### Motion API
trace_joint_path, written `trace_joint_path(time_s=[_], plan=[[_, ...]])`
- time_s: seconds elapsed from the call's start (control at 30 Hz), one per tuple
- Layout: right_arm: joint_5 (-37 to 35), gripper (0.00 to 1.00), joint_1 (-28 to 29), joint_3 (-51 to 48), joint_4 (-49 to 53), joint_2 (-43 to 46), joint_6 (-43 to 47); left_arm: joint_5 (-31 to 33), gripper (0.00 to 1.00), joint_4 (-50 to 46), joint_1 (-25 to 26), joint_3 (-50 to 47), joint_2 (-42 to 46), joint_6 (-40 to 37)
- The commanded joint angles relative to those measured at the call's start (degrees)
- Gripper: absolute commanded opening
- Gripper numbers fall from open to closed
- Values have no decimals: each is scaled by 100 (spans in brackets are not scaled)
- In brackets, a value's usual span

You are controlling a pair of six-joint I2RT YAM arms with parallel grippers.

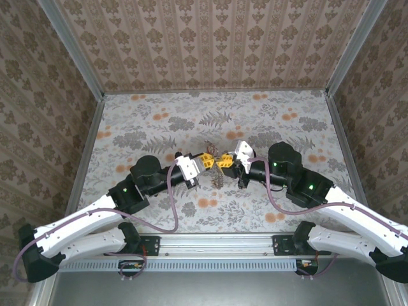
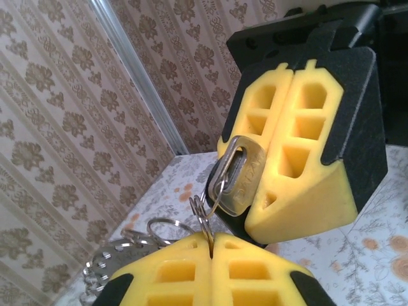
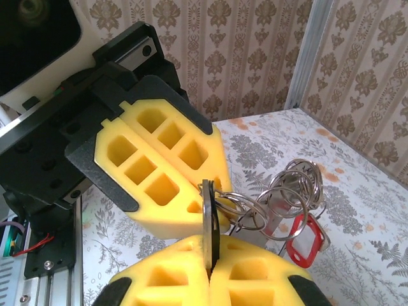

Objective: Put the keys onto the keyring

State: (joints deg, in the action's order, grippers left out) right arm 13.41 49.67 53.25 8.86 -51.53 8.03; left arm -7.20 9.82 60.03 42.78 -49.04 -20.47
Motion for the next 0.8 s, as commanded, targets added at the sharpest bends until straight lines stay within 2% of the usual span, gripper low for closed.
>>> trace_joint_path(time_s=[0.0,0.17,0.37,0.53,0.63,0.77], plan=[[2,0,50,-37,-263,20,-91,163,0,298,44,104,-1,-32],[354,0,49,-114,-362,81,-61,224,0,318,52,33,47,-117],[1613,1,111,-46,-324,-219,32,64,0,219,38,5,154,-315],[1845,25,312,-129,-271,-210,263,-514,0,134,-113,-84,433,-319],[2035,36,346,-301,-403,-7,304,-936,0,73,-335,-148,615,-185],[1951,40,359,-480,-508,294,310,-1576,0,154,-696,-230,793,87]])
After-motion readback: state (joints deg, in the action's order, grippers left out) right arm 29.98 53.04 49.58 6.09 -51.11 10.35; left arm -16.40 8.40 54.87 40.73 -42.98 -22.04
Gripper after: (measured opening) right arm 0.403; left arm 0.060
